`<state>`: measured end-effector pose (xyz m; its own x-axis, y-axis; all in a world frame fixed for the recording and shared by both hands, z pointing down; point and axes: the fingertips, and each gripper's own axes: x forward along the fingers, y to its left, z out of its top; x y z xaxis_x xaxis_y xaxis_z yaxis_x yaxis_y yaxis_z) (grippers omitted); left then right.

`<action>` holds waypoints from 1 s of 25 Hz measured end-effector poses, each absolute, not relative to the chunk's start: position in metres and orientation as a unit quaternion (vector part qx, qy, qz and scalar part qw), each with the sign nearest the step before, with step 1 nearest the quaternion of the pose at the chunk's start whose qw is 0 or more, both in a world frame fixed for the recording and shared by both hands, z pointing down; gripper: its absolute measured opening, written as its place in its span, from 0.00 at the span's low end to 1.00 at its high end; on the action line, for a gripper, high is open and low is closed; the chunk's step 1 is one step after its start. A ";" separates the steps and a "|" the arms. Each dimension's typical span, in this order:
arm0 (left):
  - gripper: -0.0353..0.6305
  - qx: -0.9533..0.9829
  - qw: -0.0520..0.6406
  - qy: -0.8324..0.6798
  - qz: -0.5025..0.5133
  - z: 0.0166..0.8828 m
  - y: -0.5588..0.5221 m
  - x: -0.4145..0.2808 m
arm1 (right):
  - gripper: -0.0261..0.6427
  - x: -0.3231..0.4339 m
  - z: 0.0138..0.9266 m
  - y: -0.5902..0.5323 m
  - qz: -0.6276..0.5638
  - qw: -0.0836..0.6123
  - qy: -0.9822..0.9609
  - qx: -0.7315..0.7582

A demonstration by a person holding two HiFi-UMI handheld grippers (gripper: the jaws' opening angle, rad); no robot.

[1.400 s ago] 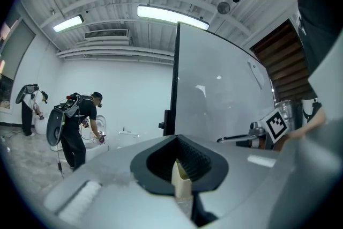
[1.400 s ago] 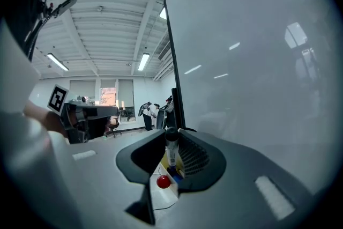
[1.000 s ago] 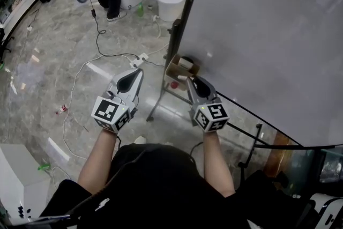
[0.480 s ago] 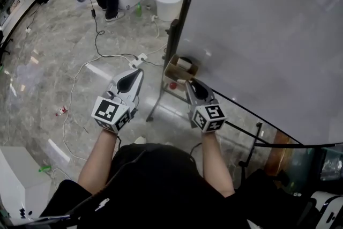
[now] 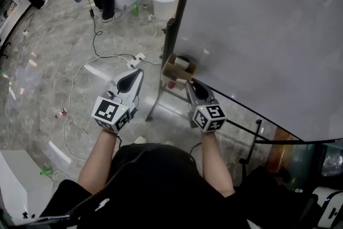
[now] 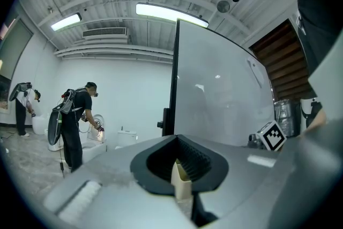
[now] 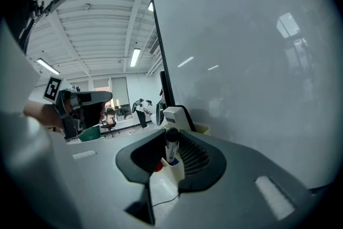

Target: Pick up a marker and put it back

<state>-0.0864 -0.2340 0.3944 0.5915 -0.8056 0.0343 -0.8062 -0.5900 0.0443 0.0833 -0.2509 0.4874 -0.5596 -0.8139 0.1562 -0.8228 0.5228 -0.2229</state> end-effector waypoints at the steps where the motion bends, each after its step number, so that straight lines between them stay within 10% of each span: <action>1: 0.06 0.893 0.027 -0.449 0.005 0.392 -0.233 -0.085 | 0.17 0.084 0.488 -0.250 0.138 0.015 -0.872 0.469; 25: 0.06 0.903 0.028 -0.428 -0.009 0.398 -0.238 -0.075 | 0.23 0.097 0.501 -0.243 0.145 0.033 -0.860 0.489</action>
<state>-0.0746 -0.2376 0.3978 0.6336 -0.7737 0.0075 -0.7726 -0.6322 0.0583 0.0968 -0.2434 0.5009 -0.5201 -0.8308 0.1983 -0.8498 0.4802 -0.2172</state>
